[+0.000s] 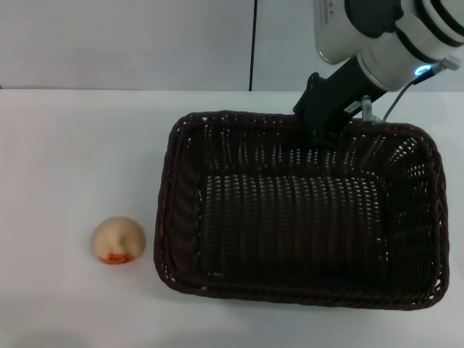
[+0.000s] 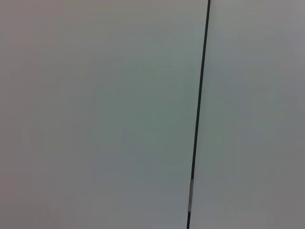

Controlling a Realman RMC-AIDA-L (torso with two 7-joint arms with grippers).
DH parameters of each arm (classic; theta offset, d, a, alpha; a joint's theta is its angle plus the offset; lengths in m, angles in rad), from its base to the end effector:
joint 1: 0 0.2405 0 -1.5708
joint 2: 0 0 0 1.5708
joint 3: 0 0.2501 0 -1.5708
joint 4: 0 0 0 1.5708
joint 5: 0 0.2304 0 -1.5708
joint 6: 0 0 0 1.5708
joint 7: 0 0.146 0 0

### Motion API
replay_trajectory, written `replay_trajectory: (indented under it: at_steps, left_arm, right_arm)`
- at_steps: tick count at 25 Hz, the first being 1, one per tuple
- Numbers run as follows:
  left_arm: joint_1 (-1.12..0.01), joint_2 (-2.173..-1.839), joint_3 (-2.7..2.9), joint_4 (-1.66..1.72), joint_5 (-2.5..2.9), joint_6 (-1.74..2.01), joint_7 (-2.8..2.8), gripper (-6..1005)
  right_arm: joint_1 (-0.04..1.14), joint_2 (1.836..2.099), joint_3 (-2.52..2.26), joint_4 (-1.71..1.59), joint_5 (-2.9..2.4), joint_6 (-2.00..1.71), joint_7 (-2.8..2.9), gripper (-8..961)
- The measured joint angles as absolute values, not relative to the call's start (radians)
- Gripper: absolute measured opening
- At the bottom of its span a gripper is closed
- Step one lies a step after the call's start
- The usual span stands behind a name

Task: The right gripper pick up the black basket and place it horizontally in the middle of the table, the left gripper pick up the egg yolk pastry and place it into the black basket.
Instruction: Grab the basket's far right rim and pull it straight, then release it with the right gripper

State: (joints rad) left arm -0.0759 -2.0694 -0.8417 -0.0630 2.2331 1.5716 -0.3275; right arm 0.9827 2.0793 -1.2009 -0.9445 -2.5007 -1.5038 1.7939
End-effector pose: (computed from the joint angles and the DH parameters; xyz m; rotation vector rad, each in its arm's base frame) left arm -0.4115 0.1861 0.0282 -1.3064 -0.5935 -0.7465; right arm 0.1016 0.4211 -0.0270 -2.9964 -0.0910 -0.4423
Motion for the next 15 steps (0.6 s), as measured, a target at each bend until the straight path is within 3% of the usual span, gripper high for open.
replay_trajectory:
  at_steps: [15]
  left_arm:
    - [-0.074, -2.068, -0.807, -0.058, 2.233, 1.571, -0.328, 855]
  right_arm:
    - [0.906, 2.084, -1.312, -1.004, -2.456, -1.429, 1.758, 290]
